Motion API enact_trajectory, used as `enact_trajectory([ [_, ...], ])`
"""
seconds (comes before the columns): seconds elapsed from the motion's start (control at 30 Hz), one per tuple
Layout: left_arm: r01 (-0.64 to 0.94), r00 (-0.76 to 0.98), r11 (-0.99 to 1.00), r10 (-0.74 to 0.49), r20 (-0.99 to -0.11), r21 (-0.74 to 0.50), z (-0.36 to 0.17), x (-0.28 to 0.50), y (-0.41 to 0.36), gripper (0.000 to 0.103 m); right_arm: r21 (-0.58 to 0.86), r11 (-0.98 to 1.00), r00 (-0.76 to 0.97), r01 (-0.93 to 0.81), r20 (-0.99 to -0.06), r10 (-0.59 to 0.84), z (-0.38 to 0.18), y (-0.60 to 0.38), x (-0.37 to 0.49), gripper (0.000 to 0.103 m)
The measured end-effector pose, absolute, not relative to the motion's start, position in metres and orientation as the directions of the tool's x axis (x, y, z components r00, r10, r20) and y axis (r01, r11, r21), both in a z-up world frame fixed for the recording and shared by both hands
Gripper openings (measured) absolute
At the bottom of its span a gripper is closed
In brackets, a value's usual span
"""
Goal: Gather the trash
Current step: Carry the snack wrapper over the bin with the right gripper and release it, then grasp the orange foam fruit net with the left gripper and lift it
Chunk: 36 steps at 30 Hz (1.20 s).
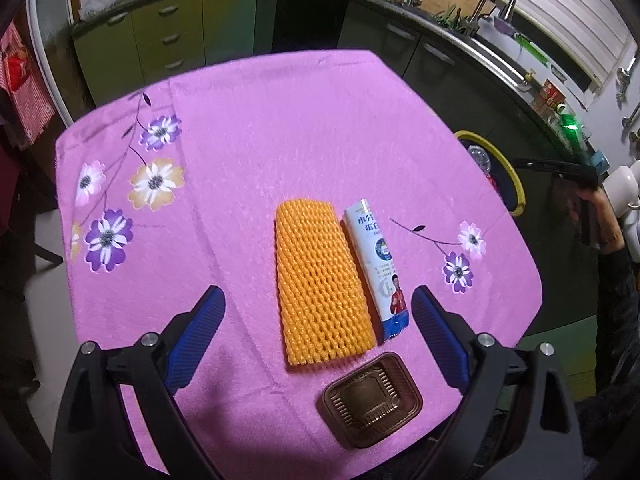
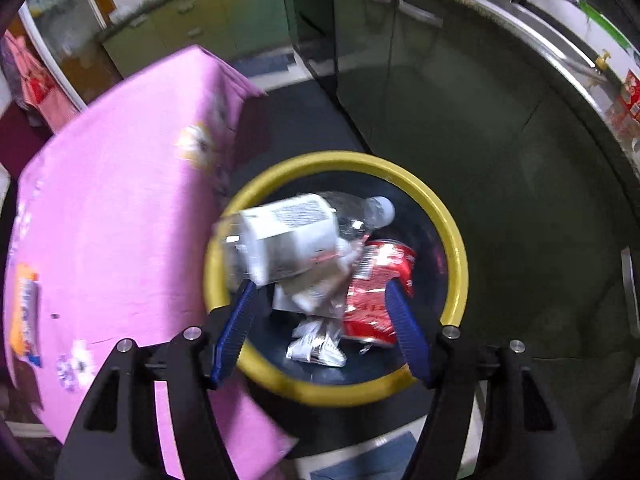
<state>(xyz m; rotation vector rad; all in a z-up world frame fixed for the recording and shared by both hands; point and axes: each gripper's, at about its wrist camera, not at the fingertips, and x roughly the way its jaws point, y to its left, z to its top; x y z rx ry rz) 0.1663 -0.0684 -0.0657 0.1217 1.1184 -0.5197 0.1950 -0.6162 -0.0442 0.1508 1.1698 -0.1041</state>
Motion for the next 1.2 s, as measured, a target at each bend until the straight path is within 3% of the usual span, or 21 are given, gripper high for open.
enact_trajectory([
  [0.27,0.442,0.196,0.872,-0.321,-0.927,-0.208,-0.103,0.187,-0.085,0.09,0.122,0.99,0.468,0.078,-0.881,0.072,-0.018,-0.572,0.145,0.07],
  [0.73,0.465,0.171,0.883,-0.154,-0.973,-0.058,-0.14,0.205,-0.111,0.089,0.188,0.982,0.478,0.02,-0.865,0.156,-0.025,-0.557,0.141,0.071],
  [0.93,0.469,0.161,0.881,-0.153,-0.975,-0.06,-0.146,0.213,-0.122,0.088,0.197,0.98,0.465,0.014,-0.869,0.168,-0.034,-0.555,0.144,0.075],
  [1.0,0.479,0.154,0.876,-0.148,-0.977,-0.058,-0.148,0.213,-0.126,0.084,0.201,0.979,0.46,0.012,-0.871,0.173,-0.037,-0.555,0.145,0.075],
  [1.07,0.492,0.138,0.869,-0.14,-0.98,-0.055,-0.153,0.213,-0.131,0.073,0.205,0.979,0.457,0.01,-0.871,0.177,-0.039,-0.554,0.145,0.075],
  [1.2,0.508,0.158,0.861,-0.119,-0.98,-0.023,-0.152,0.211,-0.139,0.067,0.205,0.979,0.451,0.008,-0.874,0.18,-0.042,-0.552,0.146,0.075],
])
